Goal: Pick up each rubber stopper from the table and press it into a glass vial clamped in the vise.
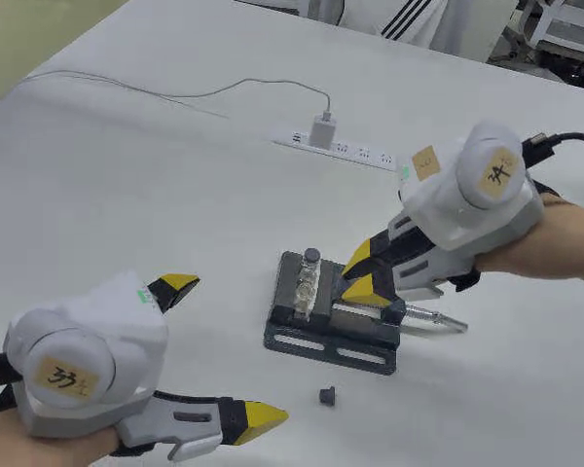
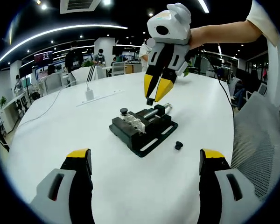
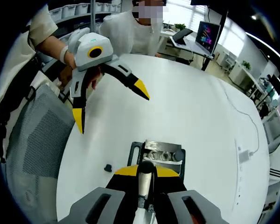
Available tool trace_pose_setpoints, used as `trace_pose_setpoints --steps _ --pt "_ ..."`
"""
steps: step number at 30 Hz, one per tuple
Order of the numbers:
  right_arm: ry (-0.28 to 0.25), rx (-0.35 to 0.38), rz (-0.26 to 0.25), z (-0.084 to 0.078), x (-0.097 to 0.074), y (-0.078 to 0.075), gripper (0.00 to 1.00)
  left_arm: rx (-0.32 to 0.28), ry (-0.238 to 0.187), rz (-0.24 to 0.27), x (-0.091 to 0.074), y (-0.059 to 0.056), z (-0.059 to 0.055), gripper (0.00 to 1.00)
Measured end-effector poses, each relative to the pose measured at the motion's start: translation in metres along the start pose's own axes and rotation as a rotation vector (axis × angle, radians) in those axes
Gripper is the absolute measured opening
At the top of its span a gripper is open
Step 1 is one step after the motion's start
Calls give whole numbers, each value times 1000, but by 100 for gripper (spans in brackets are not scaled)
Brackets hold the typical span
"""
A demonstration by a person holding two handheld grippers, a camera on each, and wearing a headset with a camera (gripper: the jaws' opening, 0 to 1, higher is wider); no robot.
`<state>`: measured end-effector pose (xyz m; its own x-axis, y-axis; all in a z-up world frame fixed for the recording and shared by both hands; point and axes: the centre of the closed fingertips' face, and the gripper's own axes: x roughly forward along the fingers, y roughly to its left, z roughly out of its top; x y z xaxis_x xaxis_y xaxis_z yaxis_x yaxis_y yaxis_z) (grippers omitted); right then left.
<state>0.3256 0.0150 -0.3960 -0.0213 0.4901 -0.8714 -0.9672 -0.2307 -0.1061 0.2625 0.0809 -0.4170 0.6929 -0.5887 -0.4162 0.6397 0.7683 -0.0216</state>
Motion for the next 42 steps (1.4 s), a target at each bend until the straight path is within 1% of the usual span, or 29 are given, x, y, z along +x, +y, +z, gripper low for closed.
trace_pose_setpoints --steps 1,6,11,15,18,19,24,30,32,33,36,39,42 --pt "12 -22 4 0 1 -3 6 -3 0 -1 0 0 0 95" --pt "33 -52 4 3 5 -13 6 -9 -2 3 -1 1 -1 95" --pt "53 -75 14 4 10 -17 6 -12 2 1 -1 1 -1 95" --pt "108 -139 23 -1 15 -22 6 -6 12 -4 -1 2 -3 95" --pt "118 -154 42 1 18 -22 6 -6 16 -7 0 2 -3 94" --pt "132 -182 46 0 20 -23 6 -6 16 -7 0 3 -3 94" --pt "158 -237 66 0 27 -27 6 -7 20 -14 2 1 -4 93" --pt "166 -246 82 4 33 -30 6 -13 24 -11 3 2 -5 94" --pt "178 -250 84 2 36 -32 6 -15 27 -9 4 2 -6 94" --pt "193 -242 76 0 36 -34 6 -15 27 -8 4 3 -7 94" --pt "188 -237 87 1 37 -33 6 -25 25 -5 4 3 -7 93" --pt "204 -243 94 -1 40 -33 6 -30 26 -6 4 2 -9 93" --pt "208 -240 97 -2 41 -33 6 -36 27 -8 4 1 -10 92"
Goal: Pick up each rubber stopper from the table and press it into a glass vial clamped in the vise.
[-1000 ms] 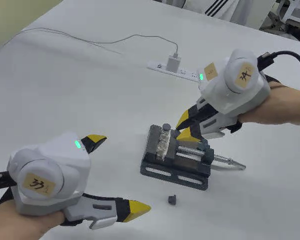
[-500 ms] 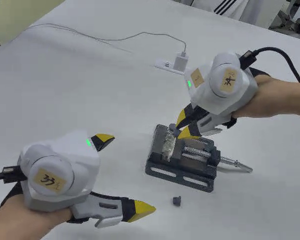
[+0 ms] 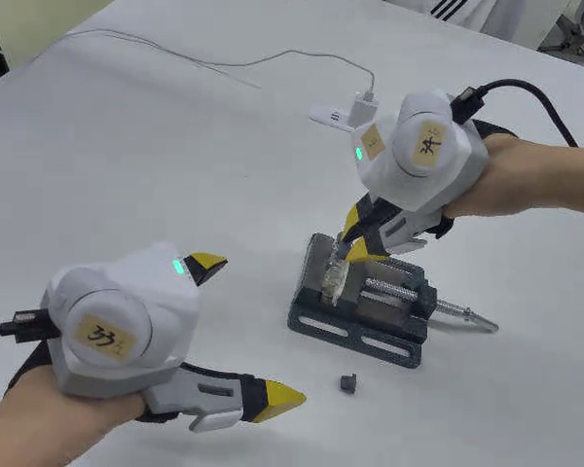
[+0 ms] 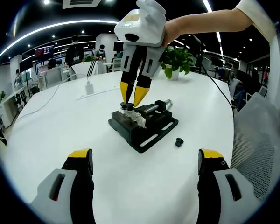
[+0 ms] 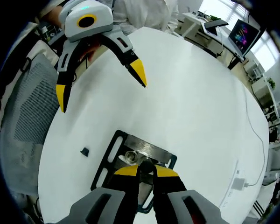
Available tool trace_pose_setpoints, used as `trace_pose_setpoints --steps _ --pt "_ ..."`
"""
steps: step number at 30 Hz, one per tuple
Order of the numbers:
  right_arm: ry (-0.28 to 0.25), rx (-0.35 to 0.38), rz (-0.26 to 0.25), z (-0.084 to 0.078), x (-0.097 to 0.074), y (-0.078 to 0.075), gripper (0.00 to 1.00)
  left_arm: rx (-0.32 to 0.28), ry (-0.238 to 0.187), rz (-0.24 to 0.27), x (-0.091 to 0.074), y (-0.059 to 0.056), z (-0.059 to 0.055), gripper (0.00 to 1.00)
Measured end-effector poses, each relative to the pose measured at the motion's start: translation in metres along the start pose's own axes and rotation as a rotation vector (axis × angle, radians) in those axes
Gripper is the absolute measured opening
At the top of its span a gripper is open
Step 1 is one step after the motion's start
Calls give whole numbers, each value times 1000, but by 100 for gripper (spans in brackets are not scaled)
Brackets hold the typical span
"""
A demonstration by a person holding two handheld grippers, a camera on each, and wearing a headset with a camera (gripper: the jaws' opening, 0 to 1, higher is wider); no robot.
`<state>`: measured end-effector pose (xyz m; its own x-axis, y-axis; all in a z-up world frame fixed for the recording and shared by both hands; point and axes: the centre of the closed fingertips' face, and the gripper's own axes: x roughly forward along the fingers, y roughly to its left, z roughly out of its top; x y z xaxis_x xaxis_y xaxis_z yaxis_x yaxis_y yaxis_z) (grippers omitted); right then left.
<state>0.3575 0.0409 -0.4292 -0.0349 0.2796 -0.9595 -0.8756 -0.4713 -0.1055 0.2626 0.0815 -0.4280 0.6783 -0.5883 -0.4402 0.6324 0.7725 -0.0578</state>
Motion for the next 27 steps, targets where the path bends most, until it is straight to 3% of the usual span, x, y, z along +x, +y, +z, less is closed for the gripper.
trace_pose_setpoints --steps 14,27 --pt "22 -6 17 0 2 1 6 -15 -3 0 2 2 -2 91" --pt "64 88 63 1 3 -1 4 -18 -1 -10 5 -2 -3 90"
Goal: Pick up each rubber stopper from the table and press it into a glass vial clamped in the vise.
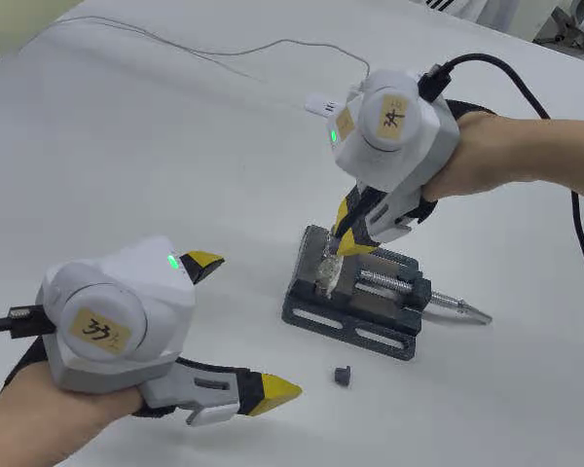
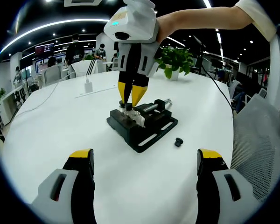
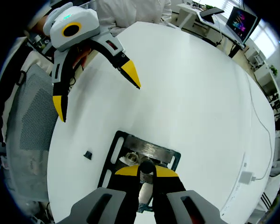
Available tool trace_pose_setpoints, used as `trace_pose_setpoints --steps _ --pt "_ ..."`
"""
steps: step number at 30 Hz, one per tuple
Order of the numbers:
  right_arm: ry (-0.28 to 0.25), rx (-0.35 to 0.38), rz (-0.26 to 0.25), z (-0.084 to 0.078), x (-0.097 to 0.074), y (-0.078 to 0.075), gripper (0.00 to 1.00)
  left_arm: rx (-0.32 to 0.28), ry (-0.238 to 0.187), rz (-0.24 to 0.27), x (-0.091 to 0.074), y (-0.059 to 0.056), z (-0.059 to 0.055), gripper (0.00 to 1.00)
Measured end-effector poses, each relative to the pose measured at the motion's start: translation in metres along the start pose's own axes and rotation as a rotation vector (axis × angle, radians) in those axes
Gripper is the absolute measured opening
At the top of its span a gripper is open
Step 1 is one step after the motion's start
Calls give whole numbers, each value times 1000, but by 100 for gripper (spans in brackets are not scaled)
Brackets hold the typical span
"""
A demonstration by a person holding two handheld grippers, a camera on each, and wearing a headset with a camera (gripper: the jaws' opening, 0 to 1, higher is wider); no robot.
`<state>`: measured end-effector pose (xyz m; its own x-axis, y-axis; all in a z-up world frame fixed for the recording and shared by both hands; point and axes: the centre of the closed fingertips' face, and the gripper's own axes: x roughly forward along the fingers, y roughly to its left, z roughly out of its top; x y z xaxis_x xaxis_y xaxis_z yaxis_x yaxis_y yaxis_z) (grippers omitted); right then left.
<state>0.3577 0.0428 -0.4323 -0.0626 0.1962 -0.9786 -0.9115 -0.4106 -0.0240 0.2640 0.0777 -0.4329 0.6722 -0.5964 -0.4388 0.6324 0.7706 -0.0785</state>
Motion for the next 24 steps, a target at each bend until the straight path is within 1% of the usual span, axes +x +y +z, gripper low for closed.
trace_pose_setpoints --steps 5,8,11,14,17,19,22,24 --pt "1 47 -19 -1 0 0 4 -1 -3 -1 1 0 2 90" --pt "3 48 -41 -1 1 0 4 -1 -2 -3 2 0 2 90" --pt "0 54 -74 -1 0 2 4 -1 -6 -6 3 -1 3 90" --pt "-18 90 -106 -1 0 1 4 -2 -6 -9 3 -2 4 89" --pt "-46 122 -140 -2 0 1 4 -1 -6 -10 4 -4 4 89" --pt "-59 132 -160 -2 0 1 3 -1 -6 -10 4 -4 4 89" --pt "-78 154 -211 -2 0 1 3 -5 -7 -6 4 -4 4 89" --pt "-83 163 -234 -2 0 1 3 -7 -9 -5 5 -3 4 89"
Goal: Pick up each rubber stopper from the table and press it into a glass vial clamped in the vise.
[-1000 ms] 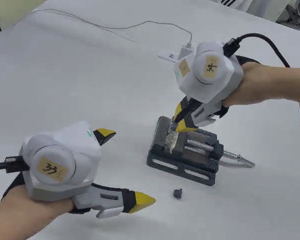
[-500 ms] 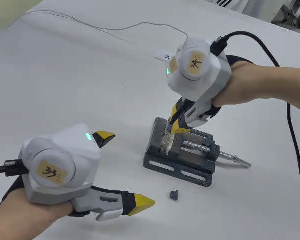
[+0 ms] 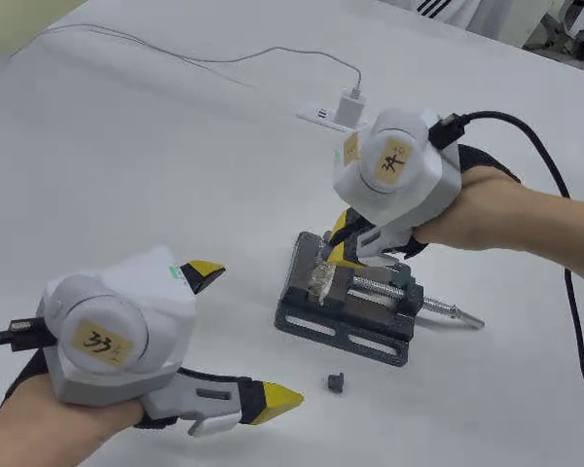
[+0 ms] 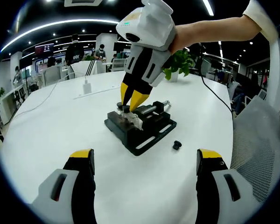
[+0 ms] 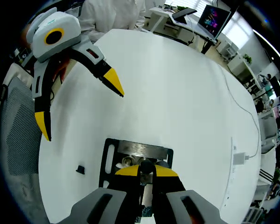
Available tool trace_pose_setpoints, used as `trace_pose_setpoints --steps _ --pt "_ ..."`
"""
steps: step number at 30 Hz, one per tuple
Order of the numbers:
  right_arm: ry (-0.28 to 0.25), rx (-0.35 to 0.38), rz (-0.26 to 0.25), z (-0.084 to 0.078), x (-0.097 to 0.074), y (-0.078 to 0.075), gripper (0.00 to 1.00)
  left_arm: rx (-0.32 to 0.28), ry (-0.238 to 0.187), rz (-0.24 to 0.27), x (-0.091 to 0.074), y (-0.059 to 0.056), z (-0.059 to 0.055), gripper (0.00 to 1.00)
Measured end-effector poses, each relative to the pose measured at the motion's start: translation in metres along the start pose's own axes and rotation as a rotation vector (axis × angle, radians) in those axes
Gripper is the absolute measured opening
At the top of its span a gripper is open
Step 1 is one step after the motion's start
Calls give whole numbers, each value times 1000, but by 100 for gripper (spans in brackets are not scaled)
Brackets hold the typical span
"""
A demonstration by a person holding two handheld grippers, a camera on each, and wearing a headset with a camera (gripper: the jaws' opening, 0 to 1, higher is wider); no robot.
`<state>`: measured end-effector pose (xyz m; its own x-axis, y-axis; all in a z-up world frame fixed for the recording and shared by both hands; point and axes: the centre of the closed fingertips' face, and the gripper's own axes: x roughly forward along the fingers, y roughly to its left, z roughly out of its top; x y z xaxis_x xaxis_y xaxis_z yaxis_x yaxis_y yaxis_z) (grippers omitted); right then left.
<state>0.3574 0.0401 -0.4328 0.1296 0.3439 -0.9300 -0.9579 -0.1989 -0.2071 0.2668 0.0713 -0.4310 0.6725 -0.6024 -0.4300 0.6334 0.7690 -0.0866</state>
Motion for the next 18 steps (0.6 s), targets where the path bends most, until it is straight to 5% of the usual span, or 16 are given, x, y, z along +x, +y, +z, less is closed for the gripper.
trace_pose_setpoints --steps 5,11,18 --pt "16 5 -47 1 2 -1 3 0 0 0 1 0 0 89" --pt "100 -21 -76 2 4 -1 3 -1 0 -2 1 1 0 89" --pt "52 33 -22 1 2 -3 5 1 2 -5 0 2 -1 88"
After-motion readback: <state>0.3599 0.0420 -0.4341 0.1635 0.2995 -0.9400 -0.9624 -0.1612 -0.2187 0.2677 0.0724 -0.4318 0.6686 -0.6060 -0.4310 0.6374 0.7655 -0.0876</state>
